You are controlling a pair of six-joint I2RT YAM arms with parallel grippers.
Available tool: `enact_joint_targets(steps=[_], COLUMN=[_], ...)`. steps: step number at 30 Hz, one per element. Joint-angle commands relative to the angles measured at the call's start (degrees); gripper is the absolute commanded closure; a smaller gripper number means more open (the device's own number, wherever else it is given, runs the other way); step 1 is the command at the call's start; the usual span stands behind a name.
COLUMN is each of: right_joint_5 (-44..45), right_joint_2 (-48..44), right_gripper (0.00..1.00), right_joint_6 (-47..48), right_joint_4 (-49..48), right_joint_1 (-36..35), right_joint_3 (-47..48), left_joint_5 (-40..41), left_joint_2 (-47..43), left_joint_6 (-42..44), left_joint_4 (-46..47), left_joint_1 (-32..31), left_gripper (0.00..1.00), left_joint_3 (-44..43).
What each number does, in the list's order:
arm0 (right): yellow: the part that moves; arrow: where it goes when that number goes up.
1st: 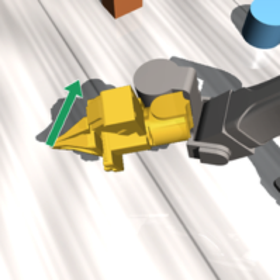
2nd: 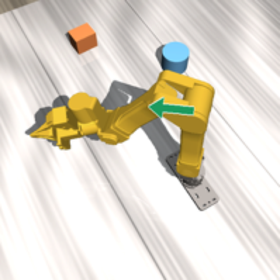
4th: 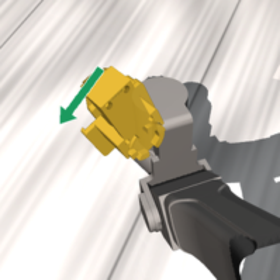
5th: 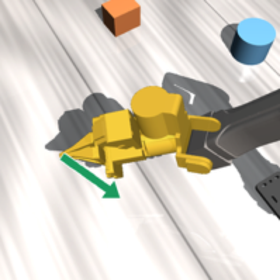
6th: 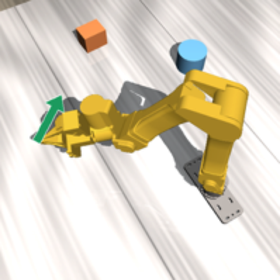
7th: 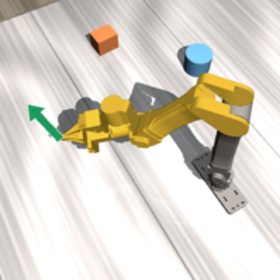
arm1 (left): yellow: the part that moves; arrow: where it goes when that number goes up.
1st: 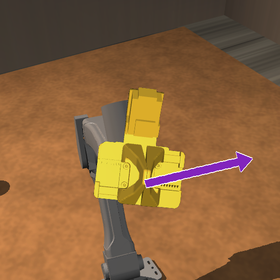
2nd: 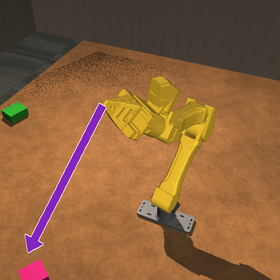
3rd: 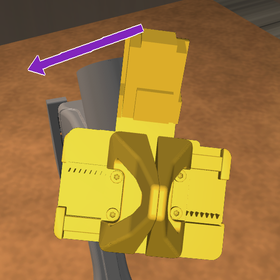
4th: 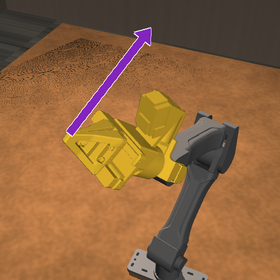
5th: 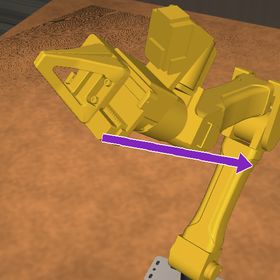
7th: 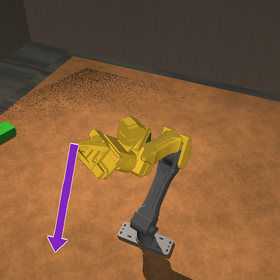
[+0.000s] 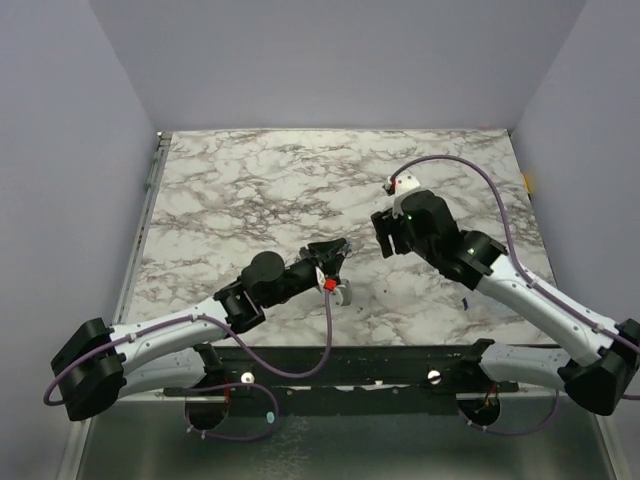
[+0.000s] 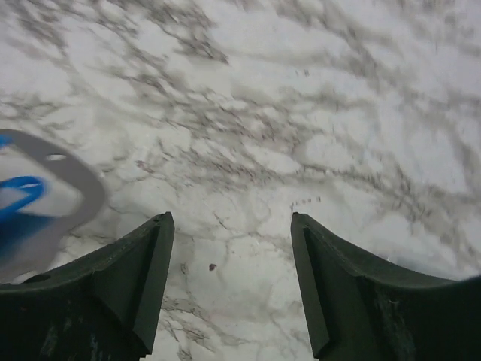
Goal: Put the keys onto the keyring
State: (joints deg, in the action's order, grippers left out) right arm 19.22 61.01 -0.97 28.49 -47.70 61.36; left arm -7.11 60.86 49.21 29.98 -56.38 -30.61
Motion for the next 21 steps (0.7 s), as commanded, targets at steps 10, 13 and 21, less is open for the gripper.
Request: enact_joint_targets(steps=[10, 13, 21], right_joint_5=[-10.4, -10.5, -3.2], right_joint_2=[8.1, 7.1, -3.3], right_gripper=[0.34, 0.34, 0.28], right_joint_6=[-25.7, -27.8, -28.2], right_joint_4=[7.1, 7.6, 4.3], right_joint_1=[14.2, 14.2, 14.2], right_joint_3=[-5.0, -5.9, -6.0], left_joint_5=[6.4, 13.3, 20.9], left_joint_2=[-10.4, -11.6, -16.7], left_joint_6=[8.0, 8.2, 1.6], left_joint_4=[-4.8, -2.8, 6.7], left_joint_1=[1.3, 3.5, 10.8], left_gripper=[1.0, 1.0, 1.0], left_joint_3=[2.9, 2.2, 3.3])
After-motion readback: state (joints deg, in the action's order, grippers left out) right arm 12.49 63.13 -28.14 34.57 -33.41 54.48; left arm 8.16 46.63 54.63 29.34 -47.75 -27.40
